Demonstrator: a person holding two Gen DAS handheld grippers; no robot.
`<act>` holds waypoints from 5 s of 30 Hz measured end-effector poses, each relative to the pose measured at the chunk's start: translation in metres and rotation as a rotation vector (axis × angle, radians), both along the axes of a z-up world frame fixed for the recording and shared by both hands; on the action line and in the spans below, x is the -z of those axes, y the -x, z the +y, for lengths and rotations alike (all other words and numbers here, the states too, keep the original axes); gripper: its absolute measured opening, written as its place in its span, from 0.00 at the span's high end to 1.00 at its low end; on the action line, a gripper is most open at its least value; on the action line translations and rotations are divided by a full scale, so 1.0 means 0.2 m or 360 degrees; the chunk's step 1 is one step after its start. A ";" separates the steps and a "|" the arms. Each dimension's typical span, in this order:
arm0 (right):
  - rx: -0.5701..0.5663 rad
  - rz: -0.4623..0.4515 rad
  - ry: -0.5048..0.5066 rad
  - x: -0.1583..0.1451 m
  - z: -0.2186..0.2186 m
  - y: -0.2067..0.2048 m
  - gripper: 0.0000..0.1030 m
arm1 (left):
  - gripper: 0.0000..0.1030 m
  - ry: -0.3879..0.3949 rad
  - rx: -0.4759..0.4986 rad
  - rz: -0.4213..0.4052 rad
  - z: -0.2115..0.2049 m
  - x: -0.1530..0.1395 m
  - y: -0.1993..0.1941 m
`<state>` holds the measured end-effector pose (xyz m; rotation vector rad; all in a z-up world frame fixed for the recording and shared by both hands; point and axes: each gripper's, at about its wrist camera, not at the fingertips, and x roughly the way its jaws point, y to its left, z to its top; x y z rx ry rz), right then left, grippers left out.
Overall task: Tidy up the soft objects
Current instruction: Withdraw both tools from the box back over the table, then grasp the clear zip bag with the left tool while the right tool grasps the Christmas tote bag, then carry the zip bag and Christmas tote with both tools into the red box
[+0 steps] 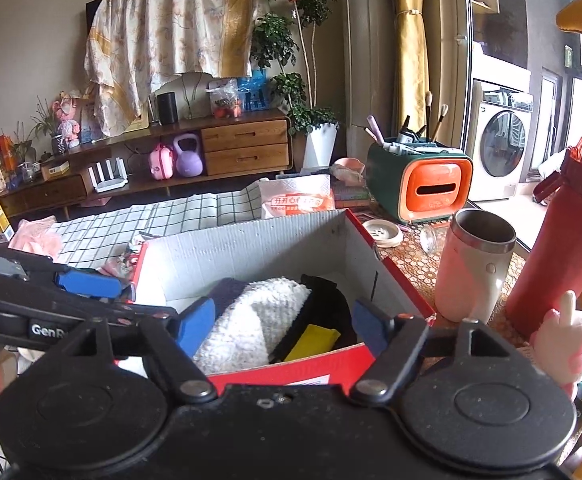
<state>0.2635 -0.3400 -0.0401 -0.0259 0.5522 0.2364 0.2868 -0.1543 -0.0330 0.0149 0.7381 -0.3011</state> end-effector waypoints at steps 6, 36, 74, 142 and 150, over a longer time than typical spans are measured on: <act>-0.0053 -0.0004 -0.0023 -0.05 0.06 0.09 0.15 | 0.25 0.0005 -0.0084 -0.0063 0.17 -0.08 0.13; -0.0569 0.0049 -0.0081 -0.06 0.87 0.30 0.03 | 0.00 0.0083 -0.0632 -0.0153 1.19 -0.06 0.68; -0.0422 0.0430 0.0068 0.56 1.42 -0.29 0.15 | 0.01 0.0036 -0.1346 0.0095 1.93 0.62 0.27; -0.0433 -0.0254 -0.0176 -0.24 0.70 0.14 0.92 | 0.73 0.0009 -0.0648 -0.0322 1.16 -0.12 0.59; -0.0319 -0.0330 -0.0213 -0.31 0.46 0.13 0.92 | 0.73 0.0015 -0.0399 -0.0361 0.85 -0.22 0.48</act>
